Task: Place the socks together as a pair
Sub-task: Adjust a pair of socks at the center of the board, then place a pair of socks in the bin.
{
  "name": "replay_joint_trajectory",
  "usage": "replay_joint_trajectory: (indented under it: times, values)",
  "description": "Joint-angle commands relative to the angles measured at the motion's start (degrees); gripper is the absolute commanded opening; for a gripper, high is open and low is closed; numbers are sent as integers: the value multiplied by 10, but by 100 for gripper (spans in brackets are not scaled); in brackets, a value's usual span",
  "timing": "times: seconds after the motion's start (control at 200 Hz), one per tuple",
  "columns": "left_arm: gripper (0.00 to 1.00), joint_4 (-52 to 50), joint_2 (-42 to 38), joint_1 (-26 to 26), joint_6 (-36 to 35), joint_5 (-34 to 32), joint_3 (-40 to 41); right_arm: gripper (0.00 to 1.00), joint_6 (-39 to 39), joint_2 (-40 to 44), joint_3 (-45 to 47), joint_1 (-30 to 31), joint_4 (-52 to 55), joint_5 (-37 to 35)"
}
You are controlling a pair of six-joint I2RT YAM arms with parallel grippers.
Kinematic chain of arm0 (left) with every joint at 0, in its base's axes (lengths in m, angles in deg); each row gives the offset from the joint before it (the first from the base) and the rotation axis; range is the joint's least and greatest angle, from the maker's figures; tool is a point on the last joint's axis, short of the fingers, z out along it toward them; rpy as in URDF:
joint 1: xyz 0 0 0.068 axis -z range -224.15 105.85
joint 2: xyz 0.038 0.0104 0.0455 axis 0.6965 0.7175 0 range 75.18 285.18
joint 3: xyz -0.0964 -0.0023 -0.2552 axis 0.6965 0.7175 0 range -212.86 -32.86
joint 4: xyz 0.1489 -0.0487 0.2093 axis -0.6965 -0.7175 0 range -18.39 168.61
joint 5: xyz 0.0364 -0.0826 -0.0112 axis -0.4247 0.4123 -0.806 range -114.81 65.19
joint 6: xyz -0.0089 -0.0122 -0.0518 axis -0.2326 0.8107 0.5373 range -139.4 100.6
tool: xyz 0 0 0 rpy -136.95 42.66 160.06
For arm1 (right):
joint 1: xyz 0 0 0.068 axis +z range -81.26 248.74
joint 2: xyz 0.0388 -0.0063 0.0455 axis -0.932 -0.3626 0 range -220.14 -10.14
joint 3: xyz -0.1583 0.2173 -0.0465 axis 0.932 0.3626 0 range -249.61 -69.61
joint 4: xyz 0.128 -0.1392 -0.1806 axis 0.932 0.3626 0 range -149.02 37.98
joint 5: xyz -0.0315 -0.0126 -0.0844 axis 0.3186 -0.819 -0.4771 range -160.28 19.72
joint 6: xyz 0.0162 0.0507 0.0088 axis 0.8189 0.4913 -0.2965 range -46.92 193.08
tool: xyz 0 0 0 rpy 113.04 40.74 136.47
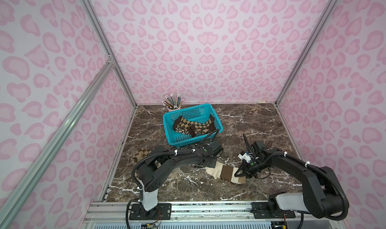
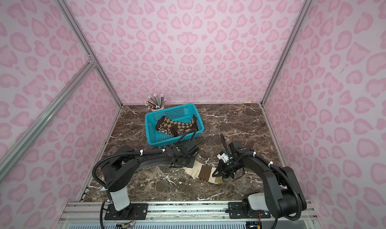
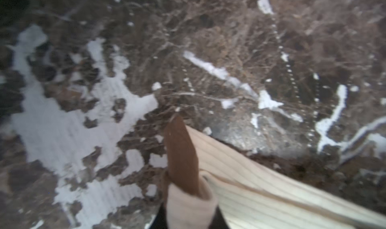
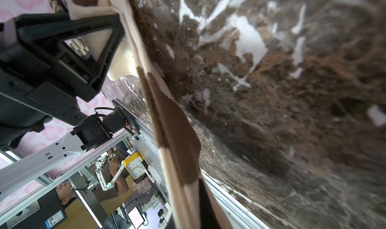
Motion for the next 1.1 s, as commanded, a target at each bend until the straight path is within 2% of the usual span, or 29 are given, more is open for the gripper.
replay_joint_trajectory:
  times: [0.0, 0.14, 0.295, 0.55, 0.67, 0.915, 1.1]
  values:
    - [4, -49, -17, 0, -21, -4, -50, 0, 15, 22, -40, 21, 16, 27]
    - [4, -118, -70, -22, -26, -16, -156, 0, 56, 40, -141, 62, 31, 22]
    - [5, -188, -96, -100, -53, -34, -256, 0, 110, 4, -249, 82, -10, 32]
    - [5, -215, -53, -243, -128, -62, -353, 0, 177, -176, -430, 126, -123, 43]
    - [5, -222, 1, -294, -155, -71, -406, 0, 174, -278, -532, 126, -121, 44]
    - [5, -239, 120, -347, -194, -106, -511, 0, 95, -518, -841, 122, 57, -9]
    - [5, -253, 236, -363, -229, -120, -632, 0, 86, -708, -1109, 103, 194, -72]
